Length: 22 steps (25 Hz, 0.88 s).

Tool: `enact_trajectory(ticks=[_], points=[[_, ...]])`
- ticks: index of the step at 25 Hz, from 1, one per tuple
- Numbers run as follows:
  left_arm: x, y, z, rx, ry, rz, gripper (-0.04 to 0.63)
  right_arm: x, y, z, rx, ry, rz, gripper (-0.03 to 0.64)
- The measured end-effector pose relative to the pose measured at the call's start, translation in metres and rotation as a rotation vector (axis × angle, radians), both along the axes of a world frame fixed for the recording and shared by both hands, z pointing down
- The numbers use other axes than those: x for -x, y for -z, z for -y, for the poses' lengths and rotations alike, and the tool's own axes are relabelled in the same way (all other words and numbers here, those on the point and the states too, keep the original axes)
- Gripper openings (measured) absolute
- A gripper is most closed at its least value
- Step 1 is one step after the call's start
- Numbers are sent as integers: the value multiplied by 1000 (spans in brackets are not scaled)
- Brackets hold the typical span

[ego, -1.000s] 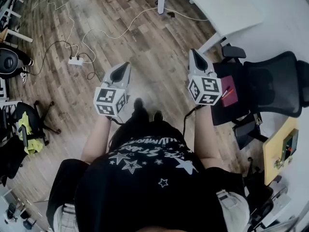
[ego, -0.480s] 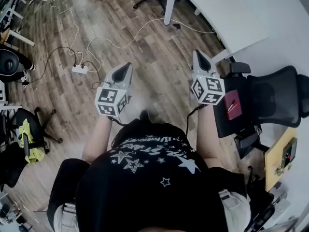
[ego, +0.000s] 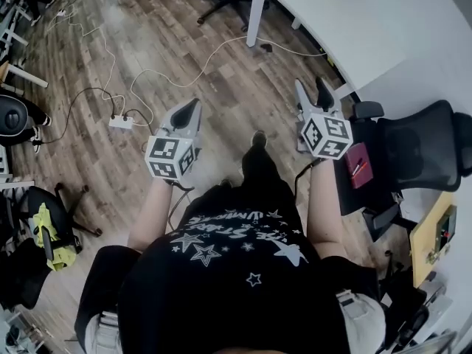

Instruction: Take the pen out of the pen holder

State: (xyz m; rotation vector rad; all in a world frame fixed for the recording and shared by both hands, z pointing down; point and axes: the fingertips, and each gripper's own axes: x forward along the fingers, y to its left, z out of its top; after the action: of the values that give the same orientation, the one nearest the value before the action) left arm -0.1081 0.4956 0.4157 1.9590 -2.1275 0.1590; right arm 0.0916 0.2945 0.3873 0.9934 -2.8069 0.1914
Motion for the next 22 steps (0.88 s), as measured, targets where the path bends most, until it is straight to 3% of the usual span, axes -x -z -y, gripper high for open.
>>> enact_trajectory(ticks=[8, 22], points=[[25, -9, 90, 29, -22, 26, 11, 30, -23, 90, 24, -9, 18, 258], [41, -3, 364, 55, -95, 52, 11, 52, -41, 349, 89, -51, 21, 258]])
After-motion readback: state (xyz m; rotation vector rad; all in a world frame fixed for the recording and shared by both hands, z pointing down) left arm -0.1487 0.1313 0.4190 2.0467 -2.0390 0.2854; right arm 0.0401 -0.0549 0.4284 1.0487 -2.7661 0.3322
